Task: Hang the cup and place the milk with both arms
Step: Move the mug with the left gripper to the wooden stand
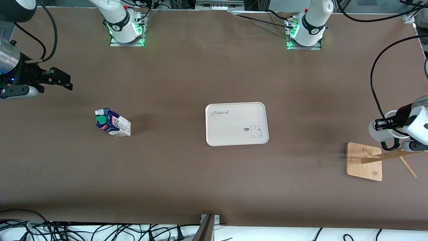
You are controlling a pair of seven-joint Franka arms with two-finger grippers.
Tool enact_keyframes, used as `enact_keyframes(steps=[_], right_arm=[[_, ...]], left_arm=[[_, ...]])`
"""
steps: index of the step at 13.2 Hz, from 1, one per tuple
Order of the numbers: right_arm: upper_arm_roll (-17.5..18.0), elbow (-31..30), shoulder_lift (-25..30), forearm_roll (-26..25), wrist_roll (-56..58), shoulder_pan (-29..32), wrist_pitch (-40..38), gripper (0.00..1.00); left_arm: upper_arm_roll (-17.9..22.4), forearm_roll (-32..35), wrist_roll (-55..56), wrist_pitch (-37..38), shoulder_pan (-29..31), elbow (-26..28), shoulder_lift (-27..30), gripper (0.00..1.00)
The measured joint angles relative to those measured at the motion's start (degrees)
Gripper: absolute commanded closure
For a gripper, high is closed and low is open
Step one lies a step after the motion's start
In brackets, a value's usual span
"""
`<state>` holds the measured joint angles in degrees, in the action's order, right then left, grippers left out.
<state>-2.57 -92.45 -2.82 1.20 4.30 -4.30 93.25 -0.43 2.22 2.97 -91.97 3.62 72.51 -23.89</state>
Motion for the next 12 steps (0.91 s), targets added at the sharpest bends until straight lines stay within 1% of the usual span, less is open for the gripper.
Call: enact_keyframes(steps=[6, 12], right_arm=[[0.0, 0.2, 0.0, 0.0, -0.1, 0.1, 0.1, 0.00], [-0.1, 0.3, -0.3, -0.2, -0.1, 0.1, 0.1, 0.00]], left_arm=[[0.0, 0.0, -1.6, 0.0, 1.7, -3.9, -2.2, 1.00], [0.0, 0.0, -3.8, 0.0, 4.9, -4.4, -3.6, 1.00]])
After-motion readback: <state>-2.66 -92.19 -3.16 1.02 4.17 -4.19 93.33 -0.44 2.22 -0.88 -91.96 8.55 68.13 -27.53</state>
